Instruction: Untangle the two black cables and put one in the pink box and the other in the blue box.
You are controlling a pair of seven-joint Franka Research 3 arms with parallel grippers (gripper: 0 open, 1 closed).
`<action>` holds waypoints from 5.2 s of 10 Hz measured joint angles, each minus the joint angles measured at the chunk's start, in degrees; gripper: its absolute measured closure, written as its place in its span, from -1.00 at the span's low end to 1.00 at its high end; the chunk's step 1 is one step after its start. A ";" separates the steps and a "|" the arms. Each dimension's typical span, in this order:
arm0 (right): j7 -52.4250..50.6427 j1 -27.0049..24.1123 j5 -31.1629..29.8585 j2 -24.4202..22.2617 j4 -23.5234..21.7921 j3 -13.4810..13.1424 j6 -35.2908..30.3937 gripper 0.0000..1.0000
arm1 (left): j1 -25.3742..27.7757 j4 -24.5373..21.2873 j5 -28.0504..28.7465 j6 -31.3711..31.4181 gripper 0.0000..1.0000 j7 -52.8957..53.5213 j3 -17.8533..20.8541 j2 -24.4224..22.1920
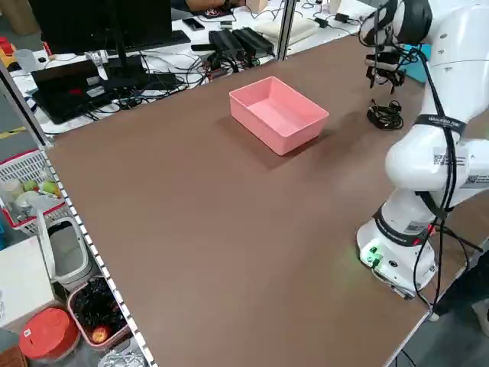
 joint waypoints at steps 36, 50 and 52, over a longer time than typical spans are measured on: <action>22.19 15.23 0.82 -0.09 0.64 0.10 -2.61 -0.92 | 3.30 15.56 5.39 -5.21 0.71 -2.60 -4.30 -3.27; 21.56 17.38 1.91 -0.33 3.70 -0.05 -9.41 0.86 | 3.09 15.58 5.27 -5.28 0.71 -2.60 -4.37 -3.27; 18.89 15.50 1.91 -0.55 7.69 -0.64 -15.28 0.86 | 3.13 15.30 5.27 -5.68 0.71 -2.59 -3.86 -3.21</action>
